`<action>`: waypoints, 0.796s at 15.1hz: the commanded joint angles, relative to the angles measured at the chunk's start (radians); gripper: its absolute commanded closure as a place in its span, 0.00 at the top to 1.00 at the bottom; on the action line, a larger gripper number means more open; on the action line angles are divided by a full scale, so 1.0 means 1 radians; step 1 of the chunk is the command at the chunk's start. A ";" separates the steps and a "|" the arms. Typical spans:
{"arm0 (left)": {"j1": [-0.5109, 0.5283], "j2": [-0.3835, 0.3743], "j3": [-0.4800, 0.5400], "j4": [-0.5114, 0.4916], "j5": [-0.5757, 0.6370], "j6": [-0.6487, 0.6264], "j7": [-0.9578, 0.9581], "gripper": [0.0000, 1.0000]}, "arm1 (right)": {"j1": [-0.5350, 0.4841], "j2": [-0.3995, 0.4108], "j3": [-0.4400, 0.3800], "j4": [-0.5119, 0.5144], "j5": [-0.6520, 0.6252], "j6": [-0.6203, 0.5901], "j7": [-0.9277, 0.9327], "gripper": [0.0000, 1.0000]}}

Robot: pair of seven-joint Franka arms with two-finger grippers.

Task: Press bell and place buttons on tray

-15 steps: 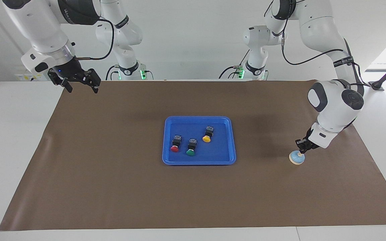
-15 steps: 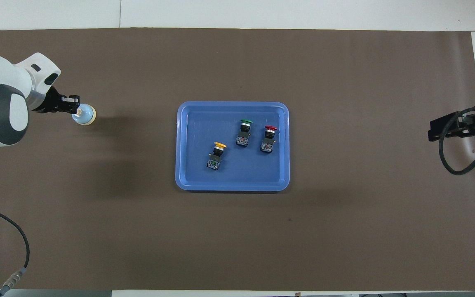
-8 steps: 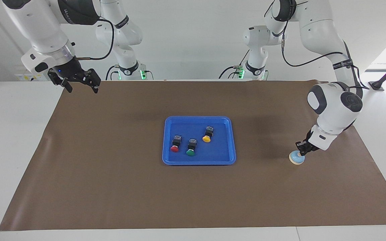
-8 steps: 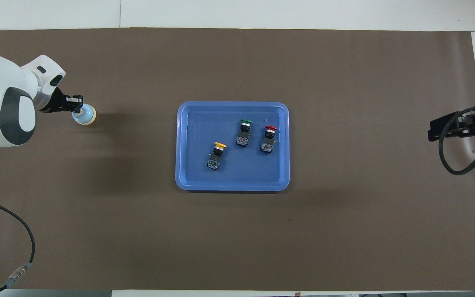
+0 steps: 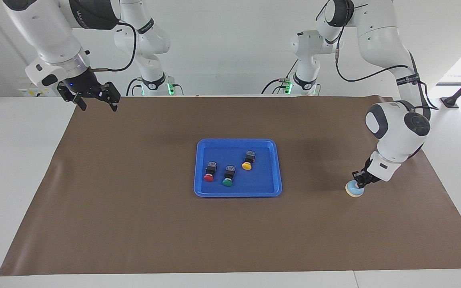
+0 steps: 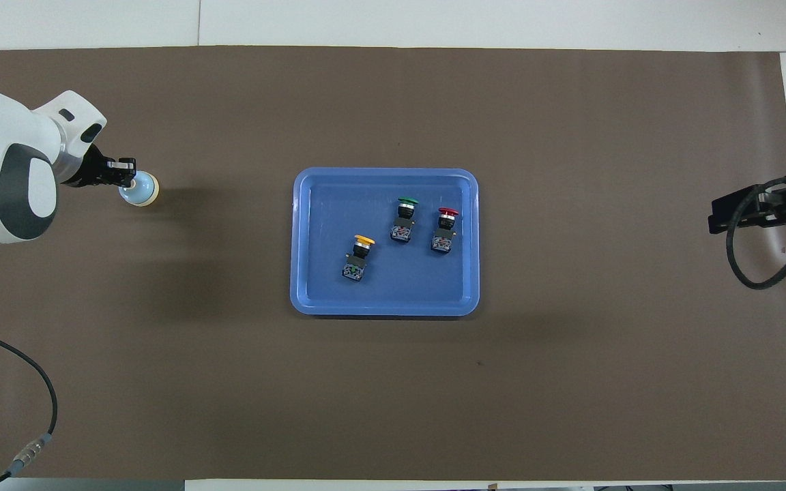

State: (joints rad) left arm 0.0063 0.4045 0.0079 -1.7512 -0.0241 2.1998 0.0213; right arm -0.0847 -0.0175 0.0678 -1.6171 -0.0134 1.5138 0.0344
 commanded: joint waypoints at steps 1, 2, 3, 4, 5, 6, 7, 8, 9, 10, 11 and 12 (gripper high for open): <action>0.000 -0.054 0.009 0.059 0.013 -0.127 0.003 0.00 | -0.017 -0.019 0.007 -0.024 0.024 0.017 -0.010 1.00; 0.000 -0.096 0.009 0.062 0.013 -0.173 0.002 0.00 | -0.017 -0.019 0.007 -0.024 0.023 0.017 -0.010 1.00; 0.000 -0.134 0.009 0.061 0.013 -0.219 0.002 0.00 | -0.017 -0.019 0.007 -0.024 0.023 0.017 -0.010 1.00; -0.002 -0.172 0.009 0.061 0.013 -0.288 0.000 0.00 | -0.017 -0.019 0.007 -0.024 0.024 0.017 -0.010 1.00; -0.003 -0.220 0.009 0.059 0.013 -0.352 0.000 0.06 | -0.017 -0.019 0.007 -0.024 0.024 0.017 -0.008 1.00; -0.003 -0.255 0.009 0.058 0.013 -0.392 0.000 0.18 | -0.017 -0.019 0.007 -0.024 0.024 0.017 -0.010 1.00; -0.002 -0.295 0.009 0.055 0.013 -0.428 0.000 0.34 | -0.017 -0.019 0.007 -0.024 0.024 0.017 -0.010 1.00; -0.002 -0.330 0.009 0.050 0.013 -0.460 0.000 0.48 | -0.015 -0.021 0.007 -0.024 0.024 0.017 -0.010 1.00; -0.002 -0.363 0.009 0.045 0.013 -0.494 0.000 0.64 | -0.017 -0.019 0.007 -0.024 0.023 0.017 -0.010 1.00; -0.002 -0.386 0.009 0.045 0.013 -0.521 0.000 0.79 | -0.017 -0.021 0.007 -0.024 0.023 0.016 -0.010 1.00; -0.002 -0.404 0.009 0.045 0.013 -0.544 -0.001 0.87 | -0.017 -0.019 0.007 -0.024 0.023 0.016 -0.010 1.00; -0.002 -0.418 0.009 0.044 0.013 -0.561 -0.001 0.91 | -0.015 -0.021 0.007 -0.024 0.024 0.016 -0.010 1.00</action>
State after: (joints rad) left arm 0.0063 0.0316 0.0136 -1.6712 -0.0240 1.6693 0.0214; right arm -0.0847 -0.0175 0.0678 -1.6171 -0.0134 1.5138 0.0344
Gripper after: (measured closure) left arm 0.520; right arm 0.000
